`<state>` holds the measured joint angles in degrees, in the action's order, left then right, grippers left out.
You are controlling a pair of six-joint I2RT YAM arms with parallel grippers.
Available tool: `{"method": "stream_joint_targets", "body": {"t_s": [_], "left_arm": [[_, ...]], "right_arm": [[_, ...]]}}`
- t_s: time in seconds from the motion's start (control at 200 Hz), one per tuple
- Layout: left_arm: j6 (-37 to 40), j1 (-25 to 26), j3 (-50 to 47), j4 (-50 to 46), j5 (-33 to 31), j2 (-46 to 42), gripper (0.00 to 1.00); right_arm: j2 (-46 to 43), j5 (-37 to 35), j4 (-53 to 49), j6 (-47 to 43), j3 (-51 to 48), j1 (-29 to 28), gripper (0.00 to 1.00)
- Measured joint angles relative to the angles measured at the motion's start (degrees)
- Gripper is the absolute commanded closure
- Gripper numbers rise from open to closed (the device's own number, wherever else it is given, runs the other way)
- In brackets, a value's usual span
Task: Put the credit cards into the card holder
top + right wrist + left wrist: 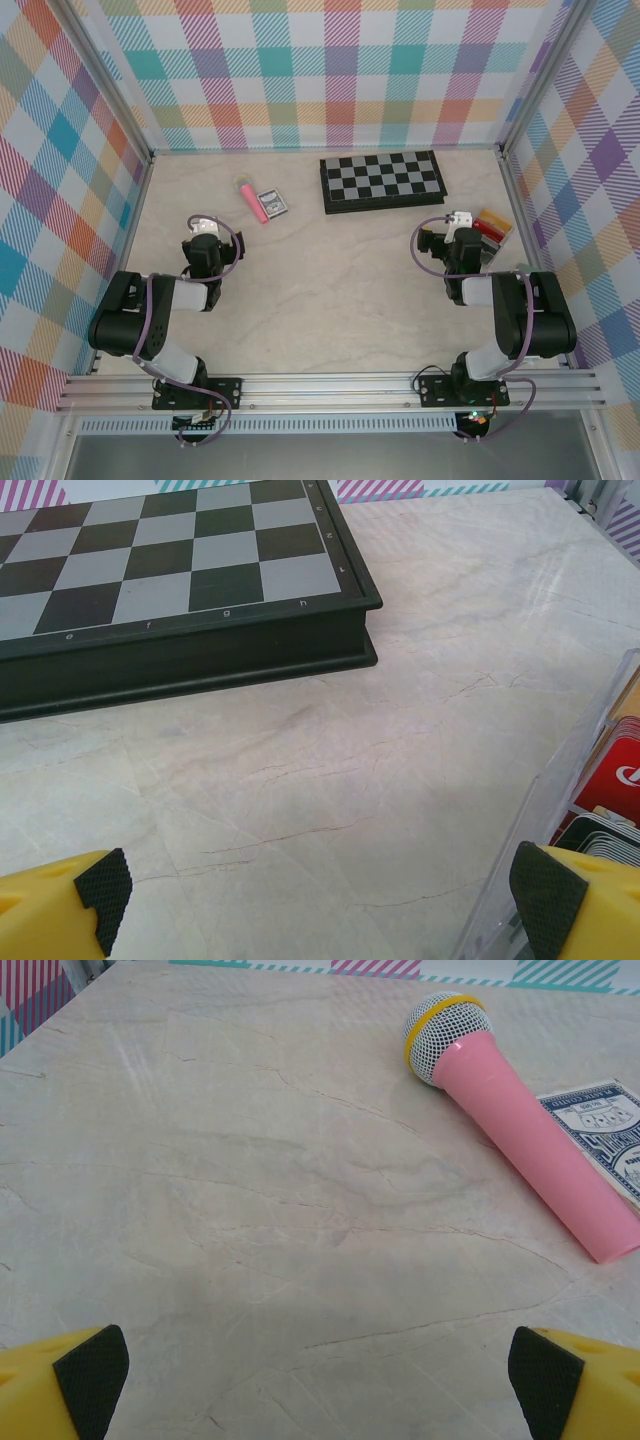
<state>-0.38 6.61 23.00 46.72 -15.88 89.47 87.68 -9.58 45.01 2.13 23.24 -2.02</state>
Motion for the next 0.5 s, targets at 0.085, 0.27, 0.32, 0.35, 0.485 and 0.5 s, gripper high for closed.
{"method": "stream_joint_targets", "body": {"t_s": [0.085, 0.27, 0.32, 0.35, 0.485, 0.5], "left_arm": [[0.0, 0.0, 0.0, 0.0, 0.0, 0.0, 0.0], [0.04, -0.02, -0.04, 0.0, 0.92, -0.11, 0.0], [0.04, -0.02, -0.42, -0.09, 1.07, -0.85, 0.0], [0.02, -0.02, -0.83, -0.48, 1.07, -1.92, 0.0], [-1.49, -0.02, -1.09, -8.79, 0.44, -12.55, 0.0], [-1.68, -0.02, -1.07, -9.64, 0.42, -14.01, 0.0]], "right_arm": [[-0.04, 0.76, -0.02, -0.11, -0.02, -0.02, 0.0], [-1.88, 1.29, 0.37, -0.96, -1.31, -0.92, 0.0], [-3.48, 1.03, -0.7, -0.94, -1.55, -1.05, 0.0], [-4.94, 0.61, -2.38, -0.81, -1.49, -1.11, 0.0], [-16.76, -2.47, -18.47, 3.32, 2.1, -1.14, 0.0], [-18.36, -3.02, -20.83, 4.13, 2.97, -1.07, 0.0]]}}
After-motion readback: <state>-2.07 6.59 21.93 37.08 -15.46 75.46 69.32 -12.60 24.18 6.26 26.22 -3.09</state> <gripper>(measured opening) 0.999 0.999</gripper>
